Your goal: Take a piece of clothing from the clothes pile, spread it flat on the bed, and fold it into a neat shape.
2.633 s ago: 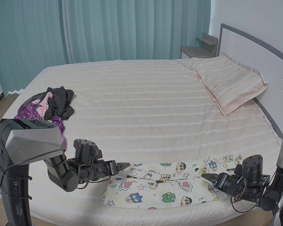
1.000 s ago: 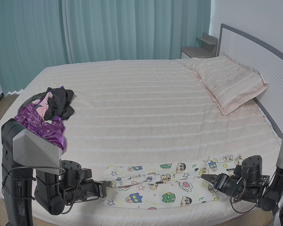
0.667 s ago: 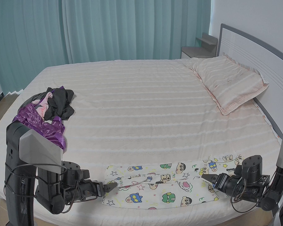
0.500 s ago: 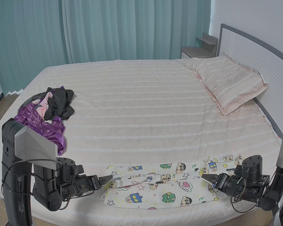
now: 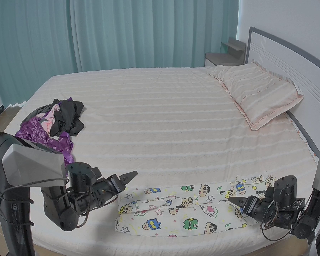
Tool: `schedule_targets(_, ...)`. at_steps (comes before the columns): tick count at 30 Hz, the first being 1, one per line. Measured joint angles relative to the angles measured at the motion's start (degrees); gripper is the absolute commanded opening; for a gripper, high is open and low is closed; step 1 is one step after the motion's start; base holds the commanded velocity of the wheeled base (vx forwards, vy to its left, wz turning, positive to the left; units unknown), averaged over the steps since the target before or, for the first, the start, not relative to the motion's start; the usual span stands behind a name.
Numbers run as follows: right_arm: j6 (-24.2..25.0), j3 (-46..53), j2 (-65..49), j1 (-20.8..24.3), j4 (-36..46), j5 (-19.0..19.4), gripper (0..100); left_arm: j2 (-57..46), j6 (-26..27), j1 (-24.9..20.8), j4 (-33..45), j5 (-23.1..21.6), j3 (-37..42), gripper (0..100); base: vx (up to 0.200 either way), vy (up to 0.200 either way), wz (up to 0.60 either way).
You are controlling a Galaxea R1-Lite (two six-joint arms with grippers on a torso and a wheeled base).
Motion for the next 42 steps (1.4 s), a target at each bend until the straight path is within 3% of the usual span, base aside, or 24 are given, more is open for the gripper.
schedule_targets(11, 0.0, 0.0, 0.9, 0.1, -0.2, 0.0, 100, 3.4, -3.6, -10.9, 5.1, 3.0, -8.2, 100, 0.000, 0.000, 0.00)
schedule_targets(19, 0.0, 0.0, 1.4, 0.2, -0.2, 0.0, 100, 7.3, -0.1, -14.2, 7.4, 3.6, -9.6, 100, 0.000, 0.000, 0.00)
schedule_targets(34, 0.0, 0.0, 1.6, 0.2, -0.2, 0.0, 100, 7.9, 9.3, -14.2, 7.1, 5.4, -3.8, 100, 0.000, 0.000, 0.00)
schedule_targets(42, -0.1, 0.0, 1.6, 0.2, -0.2, 0.0, 100, 7.8, 12.8, -10.0, 7.1, 5.6, -3.9, 100, 0.000, 0.000, 0.00)
